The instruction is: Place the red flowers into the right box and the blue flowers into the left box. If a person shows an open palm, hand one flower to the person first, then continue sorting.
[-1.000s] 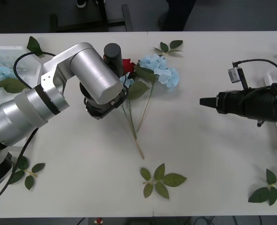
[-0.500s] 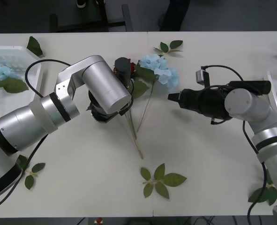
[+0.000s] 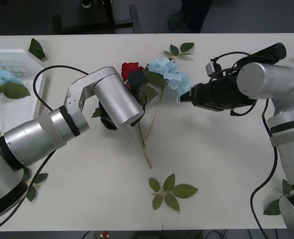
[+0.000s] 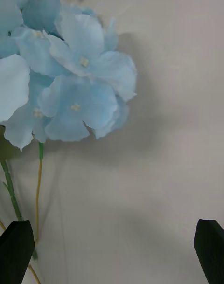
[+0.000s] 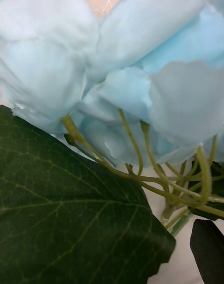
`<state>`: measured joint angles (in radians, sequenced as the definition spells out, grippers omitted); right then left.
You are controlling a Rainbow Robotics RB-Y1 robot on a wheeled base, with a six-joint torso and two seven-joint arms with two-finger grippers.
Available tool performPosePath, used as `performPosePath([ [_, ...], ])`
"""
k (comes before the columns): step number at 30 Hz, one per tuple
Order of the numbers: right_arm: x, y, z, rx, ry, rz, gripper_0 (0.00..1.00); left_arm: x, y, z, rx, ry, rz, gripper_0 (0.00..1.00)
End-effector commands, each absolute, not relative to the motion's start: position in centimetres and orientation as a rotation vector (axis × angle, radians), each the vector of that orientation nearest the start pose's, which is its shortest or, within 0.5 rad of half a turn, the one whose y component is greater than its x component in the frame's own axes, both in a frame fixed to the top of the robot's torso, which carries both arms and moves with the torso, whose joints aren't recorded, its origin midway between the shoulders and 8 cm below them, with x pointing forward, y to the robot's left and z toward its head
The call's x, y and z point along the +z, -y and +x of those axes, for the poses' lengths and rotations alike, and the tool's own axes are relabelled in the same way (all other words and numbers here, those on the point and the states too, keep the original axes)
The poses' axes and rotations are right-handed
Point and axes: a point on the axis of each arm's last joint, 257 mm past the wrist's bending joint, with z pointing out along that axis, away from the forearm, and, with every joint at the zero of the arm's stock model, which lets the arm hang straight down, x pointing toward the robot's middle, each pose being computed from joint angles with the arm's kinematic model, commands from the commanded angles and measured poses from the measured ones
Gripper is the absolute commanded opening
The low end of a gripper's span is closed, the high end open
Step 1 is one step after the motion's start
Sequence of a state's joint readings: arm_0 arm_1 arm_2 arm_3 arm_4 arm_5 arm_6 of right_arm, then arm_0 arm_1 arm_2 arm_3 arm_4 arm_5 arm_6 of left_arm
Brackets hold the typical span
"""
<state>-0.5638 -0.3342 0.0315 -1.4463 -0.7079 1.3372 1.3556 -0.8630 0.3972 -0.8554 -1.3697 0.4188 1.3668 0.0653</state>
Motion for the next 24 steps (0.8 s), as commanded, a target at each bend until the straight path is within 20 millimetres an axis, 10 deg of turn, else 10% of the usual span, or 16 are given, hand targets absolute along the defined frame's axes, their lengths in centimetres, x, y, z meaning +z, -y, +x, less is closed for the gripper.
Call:
performPosePath([
  [1,-20.6,14.5,55.0,0.605,-2.477,0.069,1.00,-30.4,-8.9,52.8,-0.164,-2.446,-0.854,1.00],
  [24,-24.3,9.2,55.7,0.391,-2.413,0.255,1.00,-32.5,-9.8,52.7,-0.146,-2.414,-0.789,1.00],
])
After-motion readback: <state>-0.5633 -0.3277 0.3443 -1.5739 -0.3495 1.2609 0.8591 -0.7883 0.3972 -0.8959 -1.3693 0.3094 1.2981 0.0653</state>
